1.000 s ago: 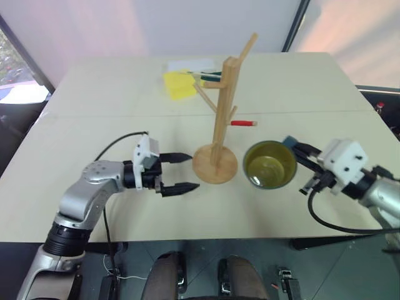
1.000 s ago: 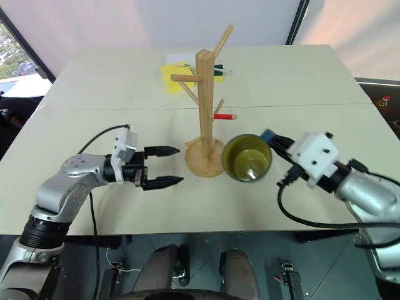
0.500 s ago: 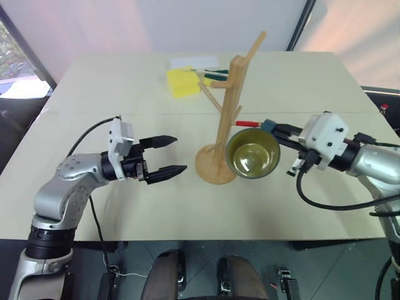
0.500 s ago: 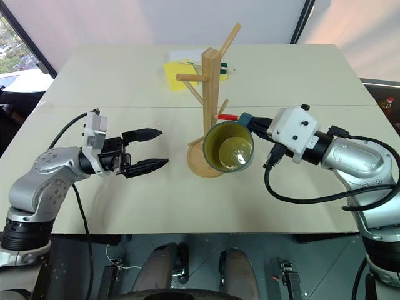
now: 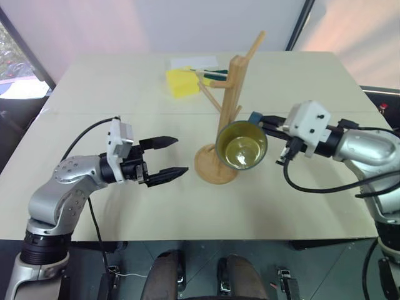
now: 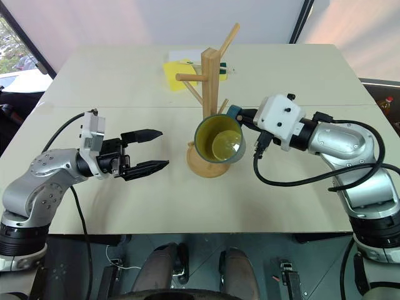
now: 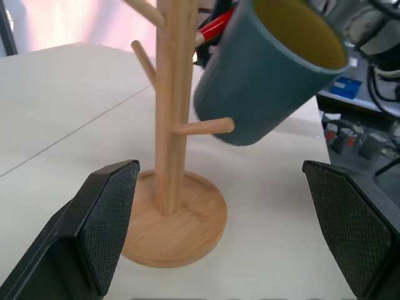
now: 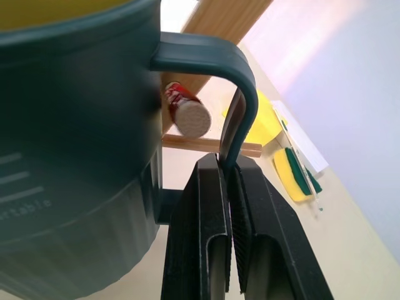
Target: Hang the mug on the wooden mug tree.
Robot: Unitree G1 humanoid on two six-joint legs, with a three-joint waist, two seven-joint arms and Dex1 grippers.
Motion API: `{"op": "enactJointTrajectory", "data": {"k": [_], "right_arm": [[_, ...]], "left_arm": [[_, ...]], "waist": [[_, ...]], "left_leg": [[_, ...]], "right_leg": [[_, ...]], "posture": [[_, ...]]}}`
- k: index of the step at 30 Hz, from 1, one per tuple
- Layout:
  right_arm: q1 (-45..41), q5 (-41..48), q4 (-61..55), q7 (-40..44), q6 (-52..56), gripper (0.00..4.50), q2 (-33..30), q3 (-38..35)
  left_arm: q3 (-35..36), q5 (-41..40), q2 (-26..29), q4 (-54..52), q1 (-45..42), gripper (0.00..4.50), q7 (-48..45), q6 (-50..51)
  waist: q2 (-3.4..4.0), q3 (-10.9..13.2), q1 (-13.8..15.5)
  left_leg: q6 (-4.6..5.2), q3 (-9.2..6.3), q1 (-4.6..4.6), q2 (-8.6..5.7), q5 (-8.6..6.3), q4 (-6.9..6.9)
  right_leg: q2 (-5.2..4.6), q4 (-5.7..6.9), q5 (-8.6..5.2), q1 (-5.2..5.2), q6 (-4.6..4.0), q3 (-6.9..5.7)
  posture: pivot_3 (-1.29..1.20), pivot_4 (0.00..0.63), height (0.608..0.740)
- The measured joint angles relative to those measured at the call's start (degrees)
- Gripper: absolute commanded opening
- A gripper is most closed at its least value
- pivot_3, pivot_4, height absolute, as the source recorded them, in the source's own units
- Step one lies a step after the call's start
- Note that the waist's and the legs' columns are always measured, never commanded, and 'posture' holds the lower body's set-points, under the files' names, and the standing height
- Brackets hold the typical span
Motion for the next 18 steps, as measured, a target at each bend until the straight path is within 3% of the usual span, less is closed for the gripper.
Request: {"op": "enactJointTrajectory", "data": {"k": [3,8,12,18], "right_arm": [[-0.64,-0.47,0.69,0.11,0.34,0.96,0.54,0.42],[-1.52,-1.32,0.73,0.13,0.37,3.44,0.71,0.39],[-1.44,-1.61,0.73,0.62,0.16,3.44,0.23,-0.12],[2.81,1.81,3.05,0.53,1.02,3.44,-0.25,-10.97]], "left_arm": [[0.02,-0.91,0.2,-0.66,0.0,4.5,0.55,0.22],[0.02,-1.03,0.37,-1.14,0.0,4.5,1.22,0.28],[0.02,-1.04,0.38,-1.13,0.0,4.5,1.39,0.27],[0.06,-0.74,-0.13,0.16,-0.3,4.5,3.57,0.06]], "waist": [[0.0,0.0,0.01],[0.0,0.0,-0.01],[0.0,0.0,0.02],[-0.02,-0.01,0.25]], "left_leg": [[0.0,0.0,0.0,0.0,0.0,0.01],[0.0,0.0,0.0,0.0,0.0,0.03],[0.0,0.0,0.0,0.0,0.0,0.04],[0.01,-0.01,0.01,0.0,0.01,0.09]], "right_leg": [[0.0,0.01,0.0,0.0,0.0,0.0],[0.0,0.03,0.01,0.0,0.0,0.0],[0.01,0.03,0.01,0.01,0.0,0.0],[0.01,0.03,0.04,0.06,0.03,-0.01]], "posture": [[0.0,0.15,0.73],[0.0,0.15,0.73],[0.0,0.15,0.73],[0.0,0.15,0.73]]}}
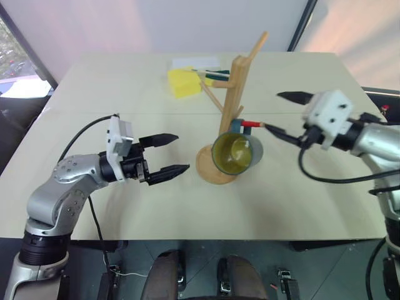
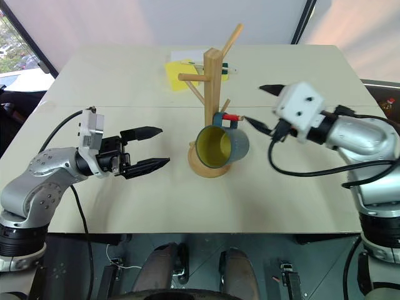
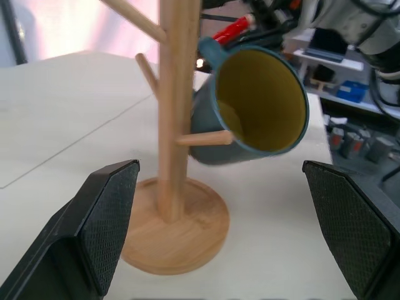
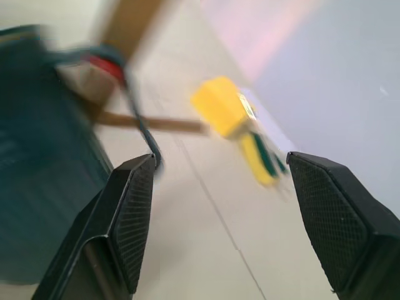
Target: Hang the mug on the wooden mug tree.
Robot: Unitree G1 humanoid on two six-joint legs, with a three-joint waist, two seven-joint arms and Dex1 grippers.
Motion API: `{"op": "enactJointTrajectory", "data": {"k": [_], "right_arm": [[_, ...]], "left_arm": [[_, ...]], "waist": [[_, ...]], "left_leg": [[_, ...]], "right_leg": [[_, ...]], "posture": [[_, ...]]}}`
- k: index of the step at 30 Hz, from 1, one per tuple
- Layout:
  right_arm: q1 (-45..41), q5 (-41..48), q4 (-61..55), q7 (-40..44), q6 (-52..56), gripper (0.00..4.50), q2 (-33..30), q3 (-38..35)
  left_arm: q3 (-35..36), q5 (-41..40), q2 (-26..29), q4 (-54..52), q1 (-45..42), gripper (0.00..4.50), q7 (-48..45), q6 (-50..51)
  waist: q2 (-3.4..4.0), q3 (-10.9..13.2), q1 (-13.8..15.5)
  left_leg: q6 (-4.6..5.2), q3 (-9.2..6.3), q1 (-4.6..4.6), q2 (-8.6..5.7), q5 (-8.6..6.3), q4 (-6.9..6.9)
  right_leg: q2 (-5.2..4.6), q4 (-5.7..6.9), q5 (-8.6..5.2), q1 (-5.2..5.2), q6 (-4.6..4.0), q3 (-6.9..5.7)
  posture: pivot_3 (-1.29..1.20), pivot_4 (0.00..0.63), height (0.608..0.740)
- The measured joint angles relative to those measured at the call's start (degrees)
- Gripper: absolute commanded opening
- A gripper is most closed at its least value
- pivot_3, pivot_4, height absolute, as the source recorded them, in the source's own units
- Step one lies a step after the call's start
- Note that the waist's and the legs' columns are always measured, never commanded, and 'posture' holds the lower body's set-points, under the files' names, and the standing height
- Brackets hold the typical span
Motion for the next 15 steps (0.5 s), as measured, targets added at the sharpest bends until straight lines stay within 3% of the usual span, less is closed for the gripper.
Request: {"op": "enactJointTrajectory", "data": {"k": [5,9,15], "right_arm": [[7.61,7.37,4.35,-2.04,3.45,3.44,6.87,-9.42],[14.12,5.94,11.16,-4.84,0.3,3.44,13.91,-8.37],[15.15,3.44,18.33,-7.98,-6.62,3.44,21.58,-5.44]], "left_arm": [[1.92,3.41,-4.06,5.92,-0.1,4.5,7.21,-2.31],[4.45,10.84,-7.17,14.79,1.57,4.5,15.7,-8.82],[6.95,17.67,-11.03,22.79,6.34,4.5,23.27,-17.02]], "waist": [[-0.04,-0.03,0.0],[-0.02,-0.03,-0.47],[-0.01,-0.02,-1.43]], "left_leg": [[0.08,-0.01,0.27,0.01,-0.01,-0.03],[0.3,0.03,0.47,0.01,-0.13,-0.13],[0.27,0.04,0.52,0.02,-0.1,-0.14]], "right_leg": [[0.02,0.0,0.03,0.26,-0.02,0.0],[0.02,0.05,0.05,0.35,-0.04,0.04],[0.01,0.14,0.06,0.33,-0.05,0.05]], "posture": [[0.0,0.15,0.73],[0.0,0.15,0.73],[0.0,0.15,0.73]]}}
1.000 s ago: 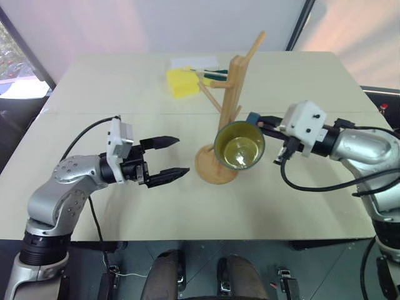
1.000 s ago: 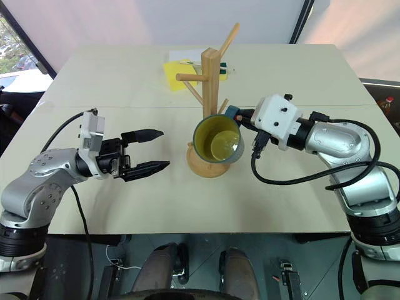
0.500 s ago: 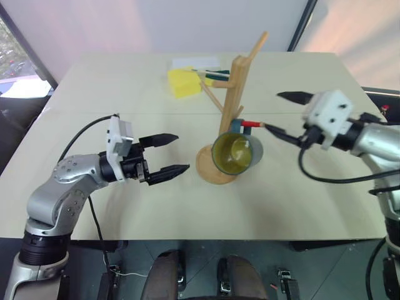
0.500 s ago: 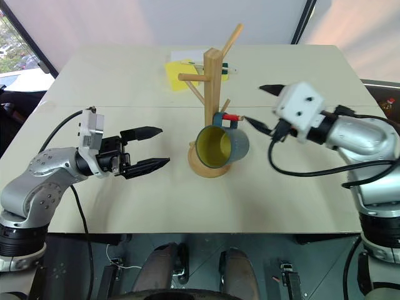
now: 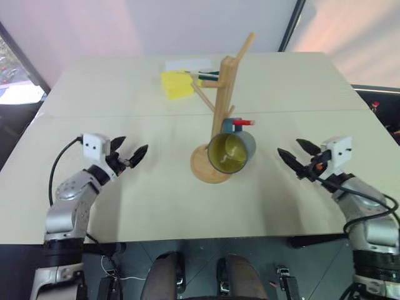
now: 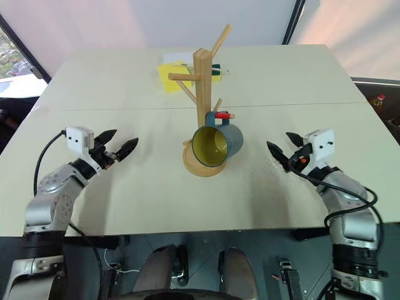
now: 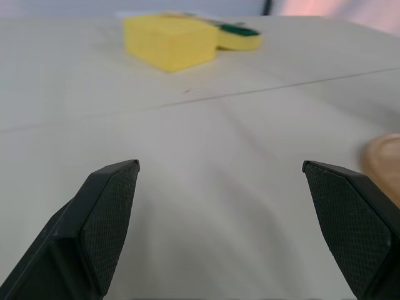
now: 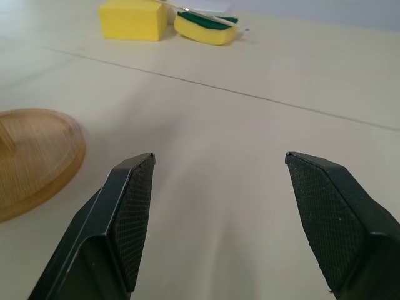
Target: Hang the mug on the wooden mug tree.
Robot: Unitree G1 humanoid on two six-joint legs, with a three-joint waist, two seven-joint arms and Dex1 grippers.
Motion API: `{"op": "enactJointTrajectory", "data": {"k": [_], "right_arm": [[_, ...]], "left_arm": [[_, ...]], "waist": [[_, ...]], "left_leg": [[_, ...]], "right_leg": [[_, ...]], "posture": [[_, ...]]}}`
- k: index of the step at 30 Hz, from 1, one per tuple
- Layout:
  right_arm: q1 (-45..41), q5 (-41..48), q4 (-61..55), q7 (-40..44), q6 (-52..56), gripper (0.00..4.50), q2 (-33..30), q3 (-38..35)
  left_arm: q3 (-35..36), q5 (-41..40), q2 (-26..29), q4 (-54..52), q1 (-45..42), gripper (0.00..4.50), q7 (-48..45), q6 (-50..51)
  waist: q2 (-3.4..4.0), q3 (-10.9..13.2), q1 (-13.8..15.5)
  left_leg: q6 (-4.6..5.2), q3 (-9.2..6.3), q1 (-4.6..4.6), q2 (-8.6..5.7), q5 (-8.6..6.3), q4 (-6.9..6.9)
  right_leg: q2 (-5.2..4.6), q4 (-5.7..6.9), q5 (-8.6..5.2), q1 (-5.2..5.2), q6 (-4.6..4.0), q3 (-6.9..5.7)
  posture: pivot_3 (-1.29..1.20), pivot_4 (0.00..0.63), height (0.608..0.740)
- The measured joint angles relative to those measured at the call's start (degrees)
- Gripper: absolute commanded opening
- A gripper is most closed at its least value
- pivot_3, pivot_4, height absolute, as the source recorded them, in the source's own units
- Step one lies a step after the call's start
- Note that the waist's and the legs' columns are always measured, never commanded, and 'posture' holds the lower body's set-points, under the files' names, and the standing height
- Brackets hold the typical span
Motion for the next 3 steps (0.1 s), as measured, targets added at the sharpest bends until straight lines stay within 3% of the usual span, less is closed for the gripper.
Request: {"op": "enactJointTrajectory", "data": {"k": [3], "right_arm": [[-0.09,-0.21,2.37,-0.12,-1.93,3.44,1.94,1.59]], "left_arm": [[0.64,0.99,-1.13,0.47,2.36,4.5,1.77,-1.91]], "waist": [[0.0,0.0,0.03]], "left_leg": [[-0.01,0.0,0.01,0.0,0.0,0.0]], "right_leg": [[-0.01,0.01,0.0,0.0,-0.01,0.0]], "posture": [[0.0,0.15,0.73]]}}
